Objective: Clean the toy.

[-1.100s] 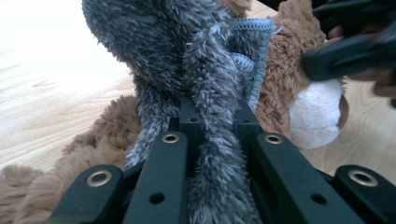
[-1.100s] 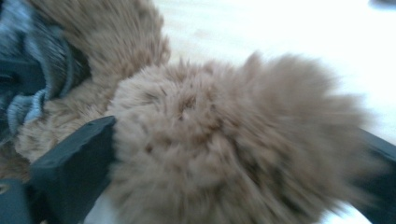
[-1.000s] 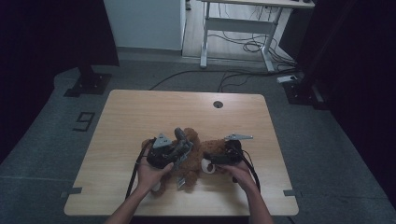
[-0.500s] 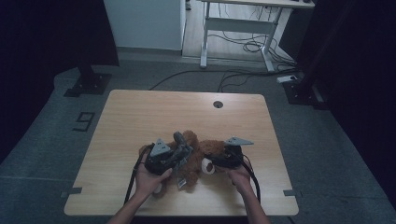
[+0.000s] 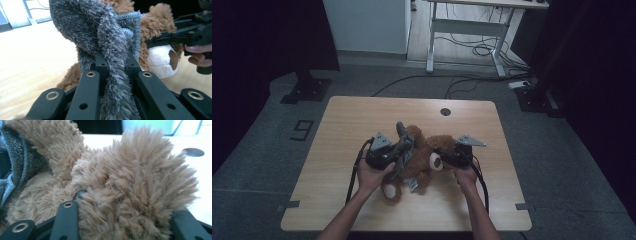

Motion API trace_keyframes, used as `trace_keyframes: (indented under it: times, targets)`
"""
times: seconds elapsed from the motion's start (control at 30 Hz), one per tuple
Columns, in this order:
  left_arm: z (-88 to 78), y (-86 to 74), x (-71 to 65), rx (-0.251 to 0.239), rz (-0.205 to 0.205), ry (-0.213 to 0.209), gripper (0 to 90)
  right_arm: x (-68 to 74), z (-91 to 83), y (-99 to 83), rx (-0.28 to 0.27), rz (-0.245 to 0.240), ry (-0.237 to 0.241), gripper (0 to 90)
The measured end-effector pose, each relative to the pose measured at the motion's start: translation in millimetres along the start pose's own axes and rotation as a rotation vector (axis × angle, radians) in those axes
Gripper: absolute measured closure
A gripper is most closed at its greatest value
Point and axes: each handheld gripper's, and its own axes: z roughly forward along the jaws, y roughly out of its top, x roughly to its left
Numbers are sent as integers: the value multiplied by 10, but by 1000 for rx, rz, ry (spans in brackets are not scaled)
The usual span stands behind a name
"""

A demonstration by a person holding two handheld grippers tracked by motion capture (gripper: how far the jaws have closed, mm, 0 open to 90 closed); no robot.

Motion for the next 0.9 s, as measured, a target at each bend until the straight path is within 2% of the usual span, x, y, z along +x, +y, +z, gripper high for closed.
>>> trace_keyframes:
  times: [0.1,0.2,0.3,0.37,0.43,0.47,0.57,0.7,0.8,0.87,0.9]
  targets:
    - [128,88,68,8,-19,7,781,-93,83,48,-62,4,-49,517]
    - [215,117,73,24,-37,-5,780,-170,143,49,-84,-4,-70,506]
    - [226,115,53,37,-31,-17,777,-202,112,-21,-97,-37,-55,493]
    - [190,129,63,35,-46,-27,776,-212,48,-93,-102,-52,-41,489]
    - [134,163,97,20,-60,-18,775,-220,-36,-162,-94,-69,-27,485]
    - [104,192,131,19,-86,-13,775,-220,-68,-187,-90,-72,-23,482]
    - [126,240,180,51,-120,-22,773,-215,-180,-298,-70,-87,-3,477]
    - [289,278,93,97,-126,-64,770,-191,-269,-398,-74,-111,12,476]
    - [382,307,21,111,-122,-88,768,-172,-288,-425,-76,-121,12,476]
    - [507,344,-94,136,-115,-131,768,-166,-311,-456,-71,-117,17,476]
    - [545,348,-143,146,-102,-135,770,-167,-315,-462,-72,-117,18,476]
